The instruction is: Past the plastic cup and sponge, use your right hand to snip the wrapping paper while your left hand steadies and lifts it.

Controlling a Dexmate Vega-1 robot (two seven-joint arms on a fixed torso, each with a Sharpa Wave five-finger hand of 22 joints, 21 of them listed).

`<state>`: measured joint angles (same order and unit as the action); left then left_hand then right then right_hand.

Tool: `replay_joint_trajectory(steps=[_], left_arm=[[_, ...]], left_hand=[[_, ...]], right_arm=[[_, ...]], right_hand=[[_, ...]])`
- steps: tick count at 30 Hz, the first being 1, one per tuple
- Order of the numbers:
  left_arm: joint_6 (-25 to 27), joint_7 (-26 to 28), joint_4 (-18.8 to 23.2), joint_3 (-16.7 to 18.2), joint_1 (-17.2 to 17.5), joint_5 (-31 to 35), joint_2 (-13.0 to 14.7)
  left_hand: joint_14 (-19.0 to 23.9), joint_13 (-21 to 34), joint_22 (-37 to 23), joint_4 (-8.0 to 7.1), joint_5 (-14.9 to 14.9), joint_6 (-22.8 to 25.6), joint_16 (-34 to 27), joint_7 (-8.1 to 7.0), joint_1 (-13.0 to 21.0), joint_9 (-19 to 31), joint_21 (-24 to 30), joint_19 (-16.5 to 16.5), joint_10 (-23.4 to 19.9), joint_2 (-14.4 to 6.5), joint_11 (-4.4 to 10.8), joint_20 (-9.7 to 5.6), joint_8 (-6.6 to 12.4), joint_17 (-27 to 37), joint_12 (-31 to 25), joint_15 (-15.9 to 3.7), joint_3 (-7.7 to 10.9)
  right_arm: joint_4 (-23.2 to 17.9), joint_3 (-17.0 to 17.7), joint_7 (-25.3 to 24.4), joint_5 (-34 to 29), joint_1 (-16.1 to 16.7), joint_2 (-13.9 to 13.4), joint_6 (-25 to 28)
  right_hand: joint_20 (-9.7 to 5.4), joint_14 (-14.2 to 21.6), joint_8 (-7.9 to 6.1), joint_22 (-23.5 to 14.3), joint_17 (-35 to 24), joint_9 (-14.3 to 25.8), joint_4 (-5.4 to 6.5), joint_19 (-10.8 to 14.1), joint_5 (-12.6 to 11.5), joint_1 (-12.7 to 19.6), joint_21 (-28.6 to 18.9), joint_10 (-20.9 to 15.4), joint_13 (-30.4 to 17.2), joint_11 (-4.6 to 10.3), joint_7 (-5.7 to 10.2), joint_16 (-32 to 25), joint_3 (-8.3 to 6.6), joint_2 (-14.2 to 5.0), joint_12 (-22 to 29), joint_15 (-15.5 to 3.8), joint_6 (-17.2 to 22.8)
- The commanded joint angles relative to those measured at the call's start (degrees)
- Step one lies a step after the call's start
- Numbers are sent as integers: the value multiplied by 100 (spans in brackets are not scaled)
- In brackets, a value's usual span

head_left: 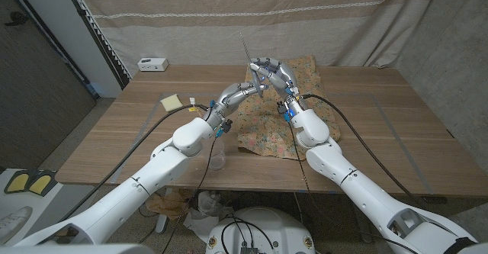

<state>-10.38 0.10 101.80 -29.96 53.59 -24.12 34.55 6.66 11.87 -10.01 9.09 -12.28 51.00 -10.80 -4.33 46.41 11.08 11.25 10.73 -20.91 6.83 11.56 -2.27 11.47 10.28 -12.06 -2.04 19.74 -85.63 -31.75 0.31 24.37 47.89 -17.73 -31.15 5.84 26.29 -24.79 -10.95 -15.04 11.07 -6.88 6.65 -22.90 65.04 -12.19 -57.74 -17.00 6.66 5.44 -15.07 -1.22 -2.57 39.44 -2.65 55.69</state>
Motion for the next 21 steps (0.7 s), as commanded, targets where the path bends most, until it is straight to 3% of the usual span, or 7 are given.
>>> replay_joint_trajectory(steps=[1,14,21], left_arm=[[171,147,102,-18,-3,47,-18],[223,196,119,-34,-14,48,-45],[139,259,91,12,69,-53,-110]], left_hand=[[-12,21,-26,-45,27,121,-17,3,-9,18,15,22,-37,16,26,-184,48,19,-14,-550,7],[61,28,-28,-79,42,338,-43,55,-117,21,26,54,-140,97,17,-177,119,22,-55,-579,-56],[175,34,-36,-65,75,662,-68,81,57,27,48,109,-314,-185,51,-199,210,25,-111,-623,137]], right_arm=[[27,-55,54,-19,-27,21,24],[107,-85,-108,-324,-70,38,-23],[159,-57,-197,-383,-80,67,-80]], right_hand=[[21,21,-21,6,-14,6,4,16,-35,614,12,-474,-10,438,327,19,1,-557,13,-1043,376],[23,18,-8,7,-12,3,5,11,-42,616,13,-477,1,430,330,23,10,-553,4,-1042,386],[21,19,-1,7,-12,2,2,11,-47,622,12,-470,-5,439,336,24,13,-552,3,-1045,394]])
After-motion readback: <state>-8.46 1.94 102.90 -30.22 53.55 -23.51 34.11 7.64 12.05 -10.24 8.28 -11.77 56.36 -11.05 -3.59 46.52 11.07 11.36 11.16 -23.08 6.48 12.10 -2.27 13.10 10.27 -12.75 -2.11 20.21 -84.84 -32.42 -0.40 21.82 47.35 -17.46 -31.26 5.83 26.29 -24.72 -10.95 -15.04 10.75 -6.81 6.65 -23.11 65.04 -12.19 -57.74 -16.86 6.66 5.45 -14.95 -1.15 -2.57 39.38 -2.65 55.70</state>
